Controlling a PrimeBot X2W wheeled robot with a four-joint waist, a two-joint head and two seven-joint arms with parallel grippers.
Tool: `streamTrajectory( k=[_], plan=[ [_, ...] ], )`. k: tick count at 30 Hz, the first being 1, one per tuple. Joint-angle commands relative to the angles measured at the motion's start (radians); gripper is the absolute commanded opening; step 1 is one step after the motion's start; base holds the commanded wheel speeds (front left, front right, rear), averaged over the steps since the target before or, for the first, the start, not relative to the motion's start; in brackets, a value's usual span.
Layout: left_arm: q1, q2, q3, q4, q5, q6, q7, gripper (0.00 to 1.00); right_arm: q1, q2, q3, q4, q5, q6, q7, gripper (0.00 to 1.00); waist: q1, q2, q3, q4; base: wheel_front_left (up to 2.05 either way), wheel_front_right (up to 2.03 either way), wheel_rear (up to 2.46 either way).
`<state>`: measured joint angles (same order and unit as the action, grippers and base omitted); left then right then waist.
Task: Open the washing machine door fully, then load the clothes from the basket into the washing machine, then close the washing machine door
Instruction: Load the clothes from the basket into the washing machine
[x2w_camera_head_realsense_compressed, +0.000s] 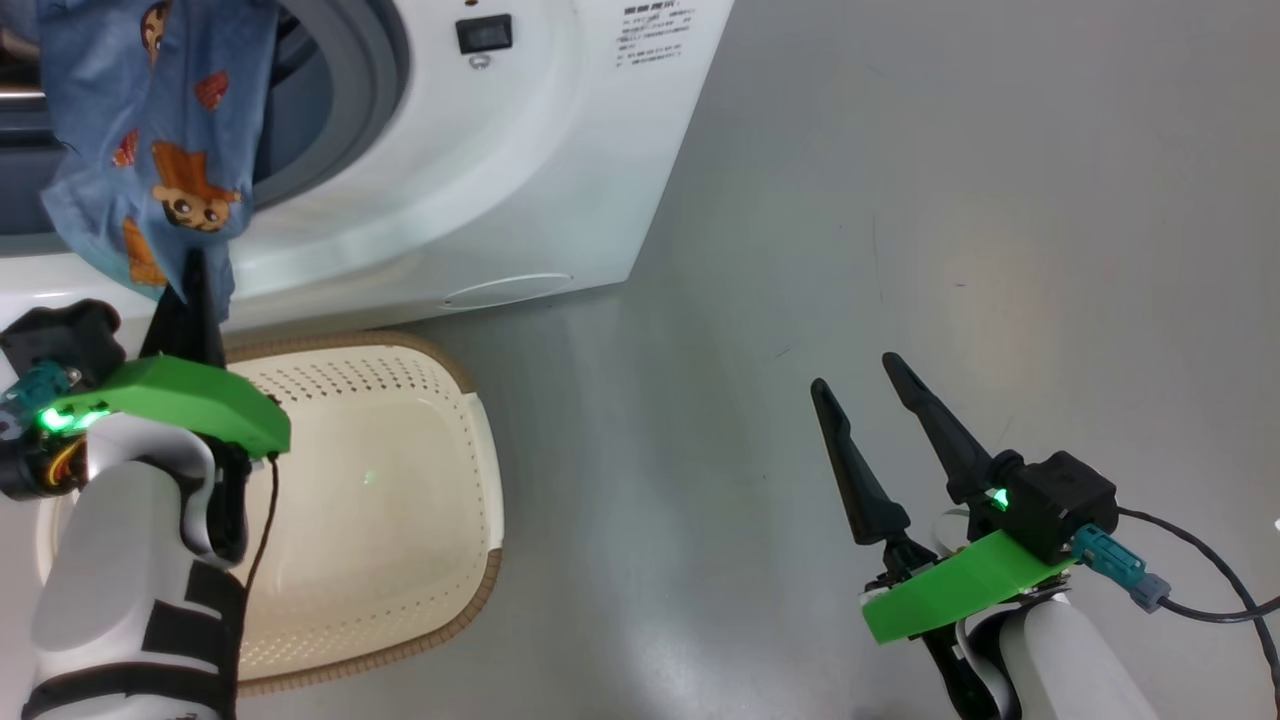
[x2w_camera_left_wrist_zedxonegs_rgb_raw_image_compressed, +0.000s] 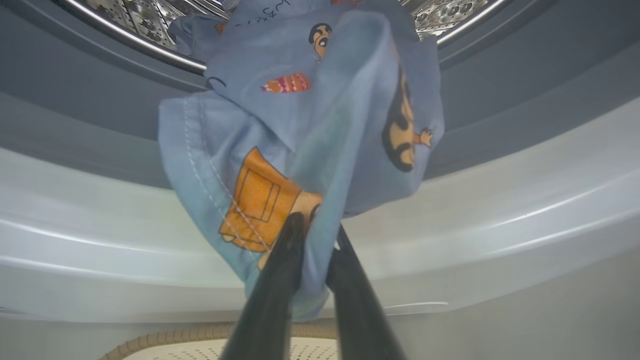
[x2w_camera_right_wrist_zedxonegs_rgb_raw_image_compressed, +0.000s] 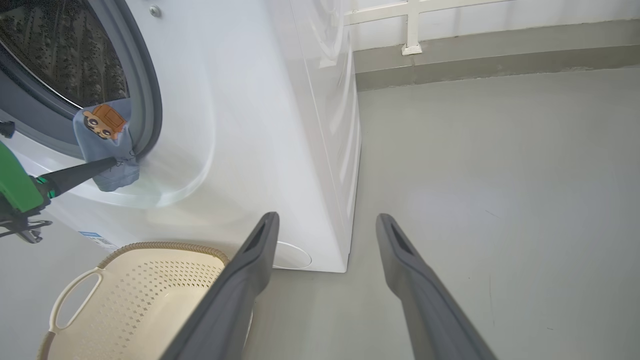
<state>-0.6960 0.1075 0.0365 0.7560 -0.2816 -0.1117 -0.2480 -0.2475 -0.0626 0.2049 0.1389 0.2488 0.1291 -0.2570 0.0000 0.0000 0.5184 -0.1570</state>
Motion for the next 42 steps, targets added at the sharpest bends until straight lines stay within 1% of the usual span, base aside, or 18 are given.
streamTrajectory(
  k=[1, 3, 6, 10, 12, 18, 27, 33, 37, 42],
  plan=[
    [-0.010, 0.040, 0.017, -0.016, -0.002, -0.003, -0.011, 0.00, 0.001, 0.008, 0.019, -0.019, -0.003, 0.002, -0.005, 1.00, 0.0000, 0.0000, -0.002, 0.000, 0.00, 0.00, 0.00],
    [-0.015, 0.049, 0.017, -0.029, 0.002, -0.005, -0.013, 0.00, 0.002, 0.008, 0.015, -0.017, -0.003, 0.002, -0.005, 1.00, 0.0000, 0.0000, -0.005, 0.001, 0.00, 0.00, 0.00],
    [-0.011, 0.059, 0.022, -0.096, 0.023, -0.005, -0.013, 0.00, 0.005, 0.009, 0.006, -0.015, -0.003, 0.002, -0.005, 1.00, 0.0000, 0.0000, -0.013, 0.009, 0.00, 0.00, 0.00],
    [-0.008, 0.071, 0.037, -0.190, 0.059, 0.021, -0.013, 0.00, 0.012, 0.010, 0.006, -0.010, -0.002, 0.002, -0.005, 1.00, 0.0000, 0.0000, -0.027, 0.022, 0.00, 0.00, 0.00],
    [-0.019, 0.080, 0.034, -0.201, 0.073, 0.025, -0.014, 0.00, 0.011, 0.010, 0.011, -0.005, 0.001, 0.002, -0.005, 1.00, 0.0000, 0.0000, -0.031, 0.024, 0.00, 0.00, 0.00],
    [-0.126, 0.122, 0.031, -0.146, 0.081, 0.029, 0.007, 0.00, -0.002, 0.011, 0.025, -0.005, 0.010, 0.002, -0.005, 1.00, 0.0000, 0.0000, -0.012, 0.010, 0.00, 0.00, 0.00],
    [-0.332, 0.169, 0.018, -0.052, 0.087, 0.038, 0.074, 0.00, -0.012, 0.012, 0.016, -0.016, 0.018, 0.002, -0.005, 1.00, 0.0000, 0.0000, 0.072, -0.022, 0.00, 0.00, 0.00],
    [-0.466, 0.195, 0.015, 0.008, 0.090, 0.046, 0.048, 0.00, -0.025, 0.012, 0.018, -0.030, 0.024, 0.002, -0.005, 1.00, 0.0000, 0.0000, 0.132, -0.030, 0.00, 0.00, 0.00],
    [-0.544, 0.202, 0.000, 0.021, 0.106, 0.051, 0.012, 0.00, -0.038, 0.012, 0.019, -0.033, 0.030, 0.002, -0.005, 1.00, 0.0000, 0.0000, 0.168, -0.032, 0.00, 0.00, 0.00],
    [-0.616, 0.204, -0.022, 0.044, 0.124, 0.051, -0.006, 0.00, -0.053, 0.012, 0.029, -0.035, 0.038, 0.002, -0.005, 1.00, 0.0000, 0.0000, 0.204, -0.037, 0.00, 0.00, 0.00]
  ],
)
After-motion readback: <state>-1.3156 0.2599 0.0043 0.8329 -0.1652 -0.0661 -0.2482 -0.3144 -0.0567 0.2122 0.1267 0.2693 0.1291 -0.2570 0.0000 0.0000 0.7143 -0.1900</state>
